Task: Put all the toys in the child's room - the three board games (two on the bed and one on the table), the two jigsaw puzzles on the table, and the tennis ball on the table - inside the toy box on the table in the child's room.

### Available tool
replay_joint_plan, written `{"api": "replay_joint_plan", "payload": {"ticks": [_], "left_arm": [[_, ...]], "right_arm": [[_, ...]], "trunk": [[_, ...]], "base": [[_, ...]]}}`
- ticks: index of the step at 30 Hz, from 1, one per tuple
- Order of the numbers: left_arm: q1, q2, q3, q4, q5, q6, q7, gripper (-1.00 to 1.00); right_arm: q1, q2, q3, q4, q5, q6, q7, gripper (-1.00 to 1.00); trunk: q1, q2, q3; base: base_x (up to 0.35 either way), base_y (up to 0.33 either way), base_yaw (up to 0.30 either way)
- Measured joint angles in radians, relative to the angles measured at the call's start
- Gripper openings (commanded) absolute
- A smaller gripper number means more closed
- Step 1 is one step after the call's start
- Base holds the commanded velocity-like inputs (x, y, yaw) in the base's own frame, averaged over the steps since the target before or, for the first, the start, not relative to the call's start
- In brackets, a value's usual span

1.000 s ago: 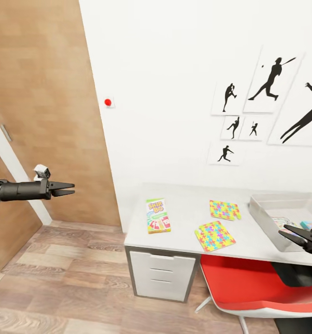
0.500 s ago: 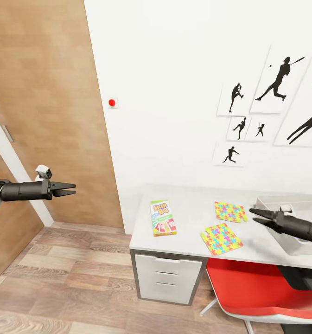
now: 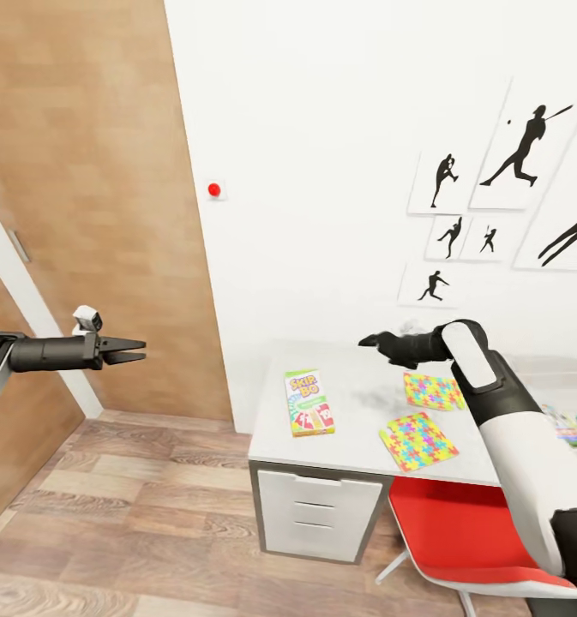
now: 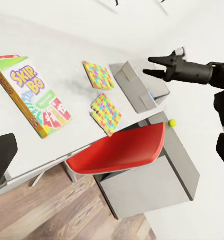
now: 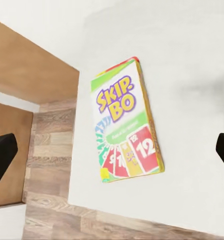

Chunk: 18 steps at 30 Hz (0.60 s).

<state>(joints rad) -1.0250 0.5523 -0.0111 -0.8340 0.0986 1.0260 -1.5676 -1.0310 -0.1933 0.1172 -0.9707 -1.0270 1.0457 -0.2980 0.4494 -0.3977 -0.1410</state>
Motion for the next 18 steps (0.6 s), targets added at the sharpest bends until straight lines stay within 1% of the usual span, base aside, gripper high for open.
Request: {"api": "replay_joint_plan", "payload": {"ticks": [1, 2, 4, 6, 10, 16, 18], "left_arm": [[0.000, 0.001, 0.000, 0.000, 0.000, 0.000, 0.000, 1.00], [0.000, 0.001, 0.000, 0.000, 0.000, -0.001, 0.000, 1.00], [0.000, 0.002, 0.001, 0.002, 0.000, -0.003, 0.000, 1.00], [0.000, 0.002, 0.001, 0.004, 0.000, -0.005, 0.000, 1.00], [0.000, 0.001, 0.001, 0.010, 0.000, -0.007, 0.000, 1.00], [0.000, 0.001, 0.001, 0.013, 0.000, -0.009, 0.000, 1.00], [0.000, 0.001, 0.002, 0.013, 0.000, -0.009, 0.010, 1.00]], "right_arm": [[-0.005, 0.013, 0.001, 0.017, 0.002, 0.000, -0.018, 1.00], [-0.013, 0.032, 0.002, 0.046, 0.002, 0.000, -0.044, 1.00], [-0.020, 0.050, 0.001, 0.073, 0.001, 0.000, -0.067, 1.00], [-0.023, 0.060, 0.002, 0.086, -0.001, 0.000, -0.078, 1.00], [-0.025, 0.068, 0.005, 0.095, -0.001, 0.001, -0.087, 1.00], [-0.026, 0.071, 0.006, 0.099, 0.002, 0.001, -0.092, 1.00], [-0.026, 0.071, 0.007, 0.101, 0.003, 0.001, -0.093, 1.00]], "trunk": [[0.000, 0.000, 0.000], [0.000, 0.000, 0.000], [0.000, 0.000, 0.000], [0.000, 0.000, 0.000], [0.000, 0.000, 0.000], [0.000, 0.000, -0.003], [0.000, 0.000, -0.006]], "base": [[0.036, 0.263, 0.000], [0.054, 0.267, 0.000], [0.102, 0.266, 0.000], [0.162, 0.248, 0.000], [0.215, 0.223, 0.000], [0.250, 0.191, 0.000], [0.283, 0.110, 0.000]]}}
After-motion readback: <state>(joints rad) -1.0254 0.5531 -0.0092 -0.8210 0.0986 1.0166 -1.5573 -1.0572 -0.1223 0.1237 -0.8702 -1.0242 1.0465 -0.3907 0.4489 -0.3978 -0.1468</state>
